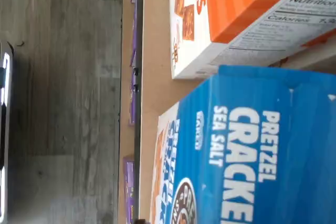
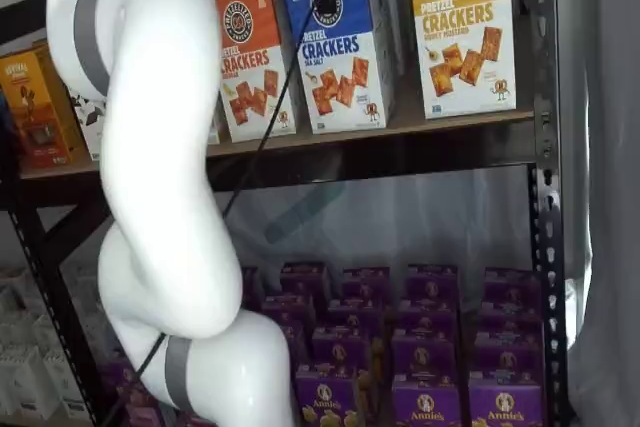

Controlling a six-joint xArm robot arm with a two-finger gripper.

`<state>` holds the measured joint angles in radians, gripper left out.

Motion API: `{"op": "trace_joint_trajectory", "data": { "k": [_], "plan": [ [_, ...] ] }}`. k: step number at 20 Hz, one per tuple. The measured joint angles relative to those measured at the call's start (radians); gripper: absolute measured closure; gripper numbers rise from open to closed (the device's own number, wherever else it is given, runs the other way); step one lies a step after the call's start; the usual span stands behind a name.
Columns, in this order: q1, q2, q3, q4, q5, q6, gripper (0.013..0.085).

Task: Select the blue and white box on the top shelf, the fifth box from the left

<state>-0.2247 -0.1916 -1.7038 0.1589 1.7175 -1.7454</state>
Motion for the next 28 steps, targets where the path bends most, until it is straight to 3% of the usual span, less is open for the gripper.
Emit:
{"op": "trace_joint_trajectory", "data": {
  "k": [11, 16, 20, 24, 28],
  "plan": [
    [0.012, -0.019, 0.038, -0.01, -0.022, 0.006, 0.013],
    [0.014, -0.025, 0.05, -0.008, -0.029, 0.009, 0.029],
    [0.018, -0.028, 0.057, -0.007, -0.034, 0.012, 0.029],
    [0.021, -0.031, 0.064, -0.005, -0.039, 0.015, 0.041],
    [0.023, -0.029, 0.06, -0.003, -0.032, 0.018, 0.041]
  ]
}}
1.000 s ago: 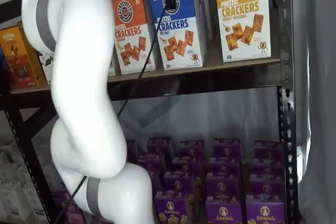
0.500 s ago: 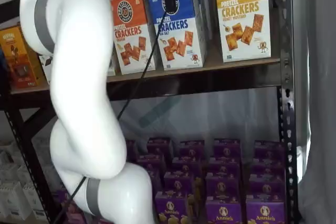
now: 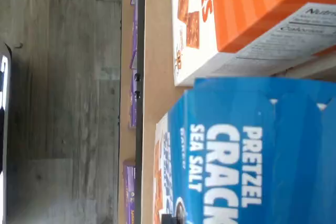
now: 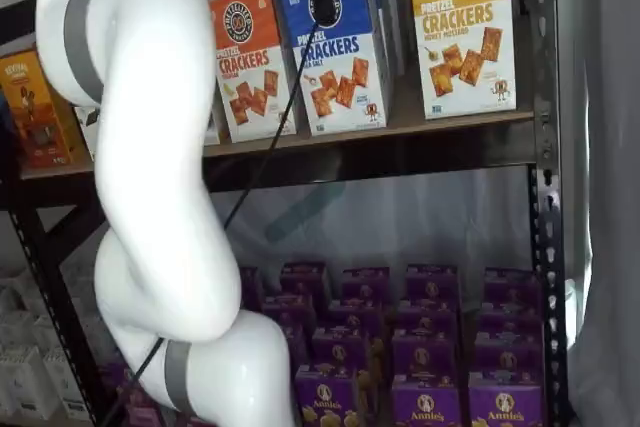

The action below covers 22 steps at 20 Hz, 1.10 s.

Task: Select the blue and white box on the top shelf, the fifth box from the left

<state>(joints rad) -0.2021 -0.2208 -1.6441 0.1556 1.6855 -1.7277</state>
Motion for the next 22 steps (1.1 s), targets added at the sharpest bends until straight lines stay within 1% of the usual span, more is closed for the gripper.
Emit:
{"op": "trace_joint_trajectory", "data": {
  "k": [4, 11, 16, 20, 22],
  "plan": [
    [-0.003, 0.003, -0.011, 0.009, 0.02, 0.001, 0.041],
    [-0.024, -0.001, -0.039, 0.027, 0.074, -0.008, 0.041],
    [-0.05, -0.011, -0.061, 0.059, 0.129, -0.015, 0.041],
    [-0.061, -0.046, -0.048, 0.077, 0.16, -0.014, 0.041],
    [-0.063, -0.071, -0.032, 0.078, 0.173, -0.014, 0.041]
  ]
}}
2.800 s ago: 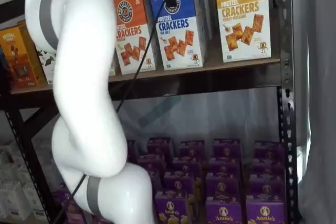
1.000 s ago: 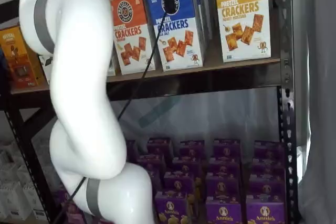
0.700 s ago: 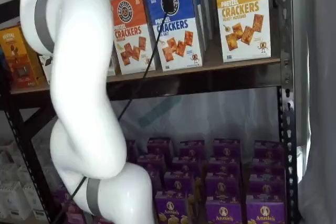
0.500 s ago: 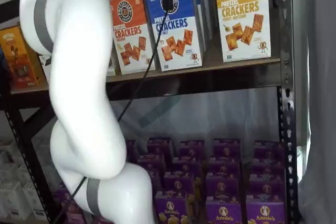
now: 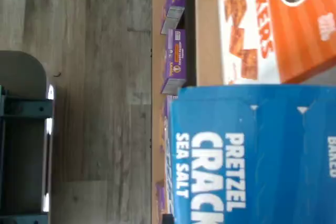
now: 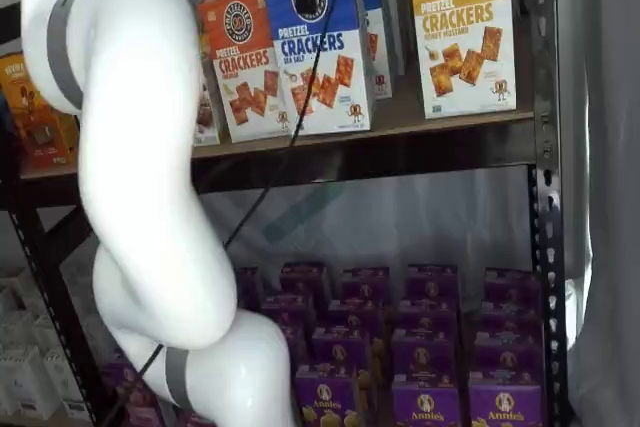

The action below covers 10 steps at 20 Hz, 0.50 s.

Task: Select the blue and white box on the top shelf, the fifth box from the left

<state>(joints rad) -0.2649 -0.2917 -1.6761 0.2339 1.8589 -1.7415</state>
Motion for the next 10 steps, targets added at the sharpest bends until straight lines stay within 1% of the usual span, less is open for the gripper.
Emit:
{"op": "trace_joint_trajectory", "data": {
  "k": [5, 10],
  "plan": [
    [-0.003, -0.097, 0.088, -0.019, 0.007, -0.009, 0.041],
    [-0.008, -0.198, 0.194, -0.054, 0.024, -0.028, 0.041]
  ]
}}
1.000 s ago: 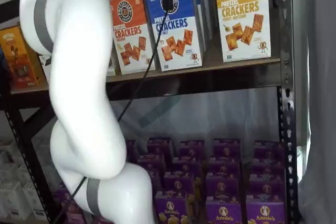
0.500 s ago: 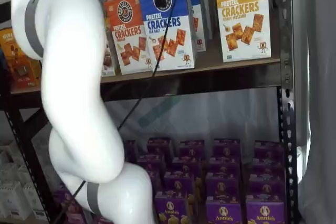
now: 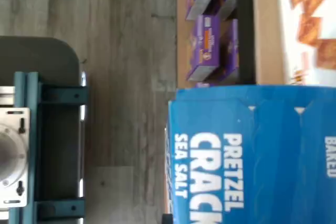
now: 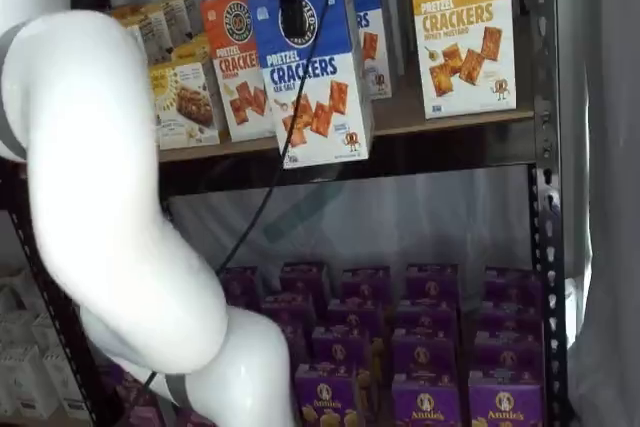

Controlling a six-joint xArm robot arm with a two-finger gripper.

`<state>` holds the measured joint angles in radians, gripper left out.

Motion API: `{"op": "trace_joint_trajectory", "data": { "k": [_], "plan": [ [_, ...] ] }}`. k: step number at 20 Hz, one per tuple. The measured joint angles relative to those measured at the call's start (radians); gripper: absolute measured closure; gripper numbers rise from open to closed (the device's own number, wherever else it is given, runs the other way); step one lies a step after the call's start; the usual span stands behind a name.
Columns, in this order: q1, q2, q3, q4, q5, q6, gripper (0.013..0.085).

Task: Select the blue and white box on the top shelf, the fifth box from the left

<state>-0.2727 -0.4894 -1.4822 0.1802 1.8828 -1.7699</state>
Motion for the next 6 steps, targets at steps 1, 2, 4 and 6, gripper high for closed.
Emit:
{"op": "trace_joint_trajectory", "data": {
  "k": [1, 2, 4, 6],
  "plan": [
    [-0.002, -0.017, 0.019, -0.003, 0.002, -0.004, 0.041],
    [-0.004, -0.031, 0.036, -0.005, 0.003, -0.007, 0.041],
    [-0.009, -0.065, 0.075, -0.011, 0.004, -0.014, 0.041],
    [-0.014, -0.094, 0.111, -0.015, 0.004, -0.022, 0.041]
  ]
}}
